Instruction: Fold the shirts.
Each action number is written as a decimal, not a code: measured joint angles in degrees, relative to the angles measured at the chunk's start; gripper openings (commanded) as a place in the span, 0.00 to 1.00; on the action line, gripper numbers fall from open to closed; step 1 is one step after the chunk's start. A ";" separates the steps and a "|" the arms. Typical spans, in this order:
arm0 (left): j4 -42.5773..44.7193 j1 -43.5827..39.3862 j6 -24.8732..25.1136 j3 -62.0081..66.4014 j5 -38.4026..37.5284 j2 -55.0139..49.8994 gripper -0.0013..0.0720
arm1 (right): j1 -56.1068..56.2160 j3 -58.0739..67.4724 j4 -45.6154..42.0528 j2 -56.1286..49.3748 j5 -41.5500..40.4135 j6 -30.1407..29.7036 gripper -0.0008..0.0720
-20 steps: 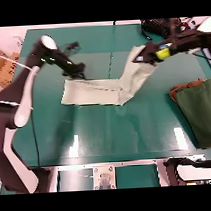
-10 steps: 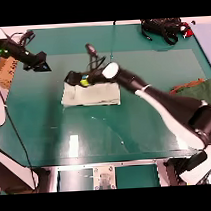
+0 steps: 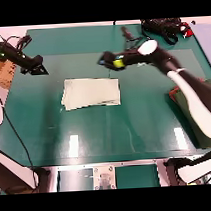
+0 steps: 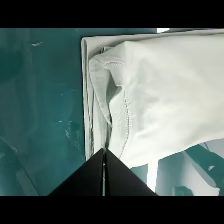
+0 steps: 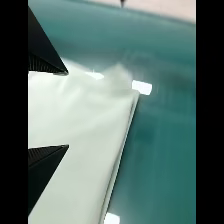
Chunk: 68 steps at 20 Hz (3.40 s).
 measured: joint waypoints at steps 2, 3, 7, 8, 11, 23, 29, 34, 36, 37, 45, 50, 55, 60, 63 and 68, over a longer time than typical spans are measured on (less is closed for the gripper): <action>0.04 -0.02 0.13 -0.50 0.02 0.02 0.05 | -4.83 -4.09 -1.55 0.52 4.79 0.61 0.74; 0.28 0.02 0.15 -0.68 0.22 0.00 0.05 | -6.56 -7.02 -2.10 0.55 5.22 0.70 0.74; 0.63 0.04 0.15 -0.98 1.53 0.00 0.05 | -7.63 -16.98 3.02 -1.38 2.80 -2.71 0.74; 0.66 0.04 0.17 -1.03 1.66 0.00 0.05 | -7.15 -18.10 5.11 -2.58 1.55 -3.96 0.74; 0.83 0.04 0.26 -1.07 1.97 0.02 0.05 | -4.74 -18.95 13.90 -6.86 0.07 -8.07 0.25; 0.87 0.04 0.81 -1.07 1.01 0.02 0.05 | -16.81 -3.98 17.33 6.43 7.17 -8.63 0.03; 0.81 0.02 0.81 -1.07 0.83 0.02 0.05 | -41.53 -2.27 2.62 21.97 16.04 -0.81 0.03; 0.83 0.04 0.81 -1.07 0.76 0.00 0.05 | -63.60 -2.40 -4.63 30.77 24.35 1.90 0.03; 0.79 0.04 0.81 -1.07 0.70 0.02 0.05 | -68.87 -4.13 -9.01 33.66 27.36 3.21 0.03; 0.72 0.04 0.81 -1.07 0.70 0.00 0.05 | -70.73 -5.75 -11.91 35.12 28.26 4.22 0.03; 0.48 0.04 0.83 -1.07 -0.24 0.00 0.05 | -75.69 -30.27 -36.35 44.85 32.61 13.99 0.90; -2.60 0.07 1.16 -1.07 -0.46 0.07 0.05 | -75.60 -30.34 -43.19 43.93 33.48 15.61 0.75; -11.50 -0.31 2.10 -1.38 -2.29 0.72 0.05 | -68.00 -21.59 -32.57 41.72 31.91 14.80 0.04; -12.17 -2.80 2.78 -6.71 -3.04 7.78 0.05 | -49.55 -21.79 -26.67 41.88 28.48 13.29 0.03; -9.44 -4.94 3.45 -15.58 -2.49 16.65 0.05 | -35.85 -27.23 -25.42 44.13 24.35 13.46 0.03; -6.10 -7.67 3.78 -36.81 2.91 34.71 0.05 | -17.27 -38.53 -24.63 46.25 13.99 15.28 0.03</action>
